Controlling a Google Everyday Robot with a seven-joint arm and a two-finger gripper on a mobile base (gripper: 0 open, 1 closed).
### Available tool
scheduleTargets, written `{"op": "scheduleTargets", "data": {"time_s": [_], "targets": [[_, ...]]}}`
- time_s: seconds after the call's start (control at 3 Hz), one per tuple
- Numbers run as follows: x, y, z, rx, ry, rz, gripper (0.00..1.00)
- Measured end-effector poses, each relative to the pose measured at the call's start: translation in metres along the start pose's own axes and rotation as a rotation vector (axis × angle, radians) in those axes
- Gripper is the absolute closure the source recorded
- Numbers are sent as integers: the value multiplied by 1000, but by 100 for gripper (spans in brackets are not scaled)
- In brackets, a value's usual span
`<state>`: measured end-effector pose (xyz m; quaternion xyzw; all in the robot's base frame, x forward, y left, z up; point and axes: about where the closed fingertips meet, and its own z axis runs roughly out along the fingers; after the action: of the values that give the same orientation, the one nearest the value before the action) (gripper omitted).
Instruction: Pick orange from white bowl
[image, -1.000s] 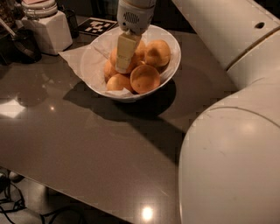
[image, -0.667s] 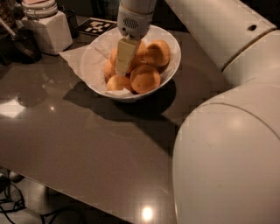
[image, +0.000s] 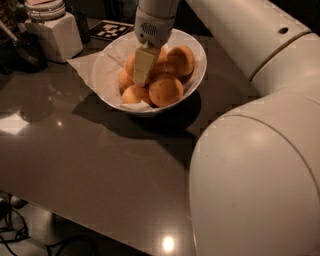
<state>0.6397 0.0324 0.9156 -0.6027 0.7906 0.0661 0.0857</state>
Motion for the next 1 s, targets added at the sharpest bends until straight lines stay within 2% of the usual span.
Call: {"op": "scheduleTargets", "data": {"time_s": [0.33, 0.67, 1.0], "targets": [[0, 0, 0, 0, 0, 0, 83], [-3, 5, -15, 18, -106, -34, 100], [2, 23, -42, 36, -249, -90, 100]]}}
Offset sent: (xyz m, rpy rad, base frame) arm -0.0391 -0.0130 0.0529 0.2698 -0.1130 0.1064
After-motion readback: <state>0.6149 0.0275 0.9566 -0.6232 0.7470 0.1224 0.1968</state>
